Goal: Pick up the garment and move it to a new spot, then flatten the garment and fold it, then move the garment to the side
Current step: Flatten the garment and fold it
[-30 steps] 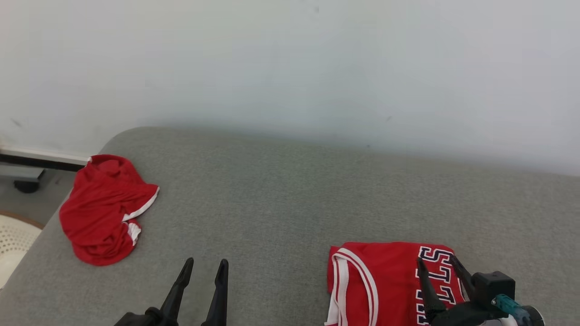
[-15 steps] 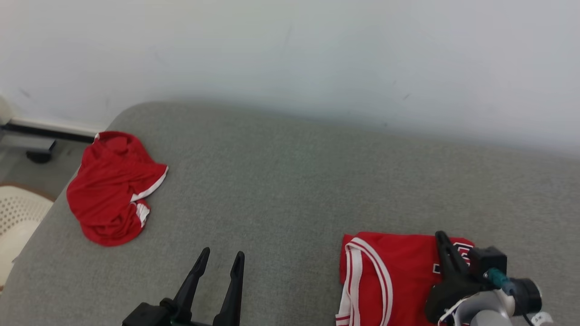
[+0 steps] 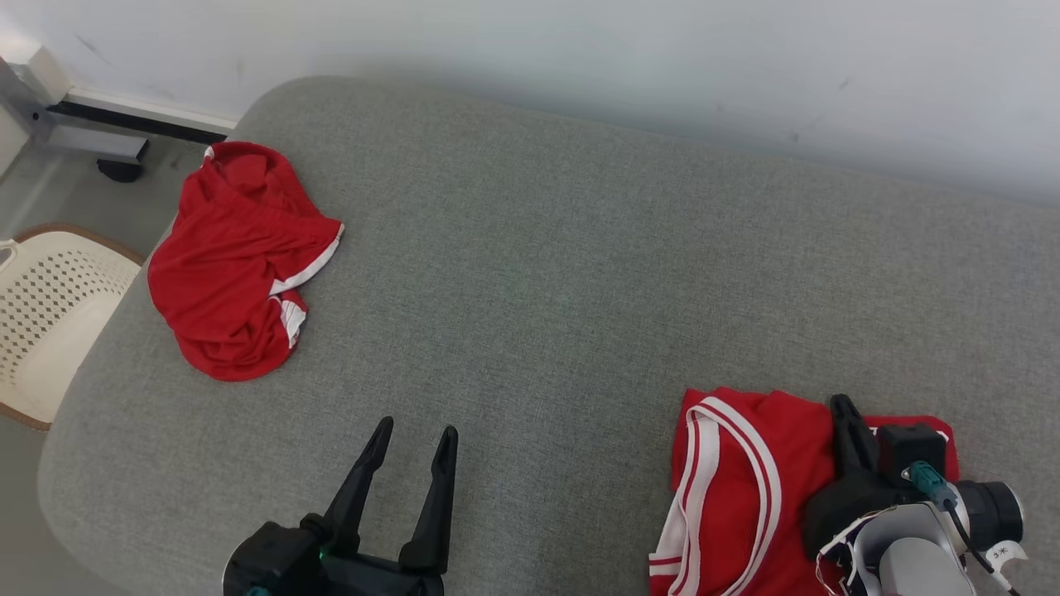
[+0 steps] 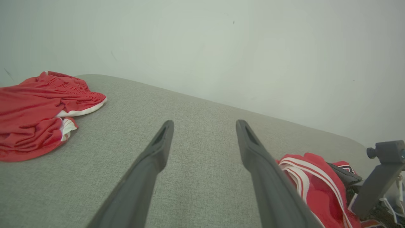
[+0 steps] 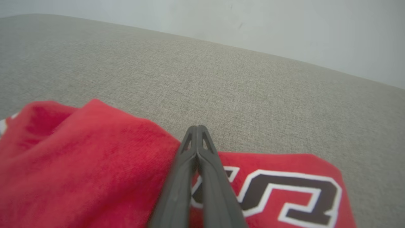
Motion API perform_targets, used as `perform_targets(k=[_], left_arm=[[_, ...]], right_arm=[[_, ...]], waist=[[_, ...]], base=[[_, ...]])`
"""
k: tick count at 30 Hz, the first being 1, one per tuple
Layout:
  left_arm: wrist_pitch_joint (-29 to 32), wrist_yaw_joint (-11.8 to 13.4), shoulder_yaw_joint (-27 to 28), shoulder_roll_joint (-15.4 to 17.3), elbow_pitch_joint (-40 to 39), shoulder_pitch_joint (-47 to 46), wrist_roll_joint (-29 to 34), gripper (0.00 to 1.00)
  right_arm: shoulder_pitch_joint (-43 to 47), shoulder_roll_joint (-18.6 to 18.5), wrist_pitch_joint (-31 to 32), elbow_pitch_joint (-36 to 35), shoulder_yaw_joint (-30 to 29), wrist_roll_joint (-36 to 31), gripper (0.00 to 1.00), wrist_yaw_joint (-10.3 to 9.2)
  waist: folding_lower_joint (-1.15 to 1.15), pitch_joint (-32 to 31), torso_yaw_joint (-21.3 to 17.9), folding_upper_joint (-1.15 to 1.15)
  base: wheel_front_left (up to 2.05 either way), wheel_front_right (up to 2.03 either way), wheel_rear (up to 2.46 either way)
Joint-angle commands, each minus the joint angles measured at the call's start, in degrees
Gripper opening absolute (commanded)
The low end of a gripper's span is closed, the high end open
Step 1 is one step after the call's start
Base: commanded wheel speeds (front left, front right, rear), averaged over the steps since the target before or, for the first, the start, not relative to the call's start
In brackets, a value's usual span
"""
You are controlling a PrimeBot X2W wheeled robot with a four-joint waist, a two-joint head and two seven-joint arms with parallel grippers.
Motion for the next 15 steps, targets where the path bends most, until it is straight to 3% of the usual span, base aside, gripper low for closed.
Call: perform_targets(k=[1,3,5,15], left_arm=[[-0.17,-0.27,0.10,-0.41,0.01,-0.87,0.58,1.00],[-0.18,-0.45,0.07,-0.65,0.34,-1.12,0.78,1.00],[-0.18,-0.58,0.38,-0.56,0.68,-0.92,0.71,1.00],[-0.19,-0.05,4.24,-0.56,0.82,4.21,-0.59,1.00]], right_arm=[[0.11,0.01,-0.18,-0.15,0.01,-0.16,0.00,-0.10],[0.35,0.06,-0.11,-1.02,0.78,0.96,0.04,-0.10],[1.14,0.07,-0.14,-3.32,1.57,3.11,1.00,-0.10],[13.86,0.00,-0.14,-18.51,5.03,15.76,1.00,-0.10]], waist=[[-0.01,1.08,0.42,-0.01],[-0.01,0.21,-0.29,-0.01],[-0.01,-1.16,-1.29,-0.01],[-0.01,-12.38,-10.99,-0.01]], base=[[0.00,0.00,0.00],[0.00,0.00,0.00],[0.00,0.00,0.00],[0.00,0.00,0.00]])
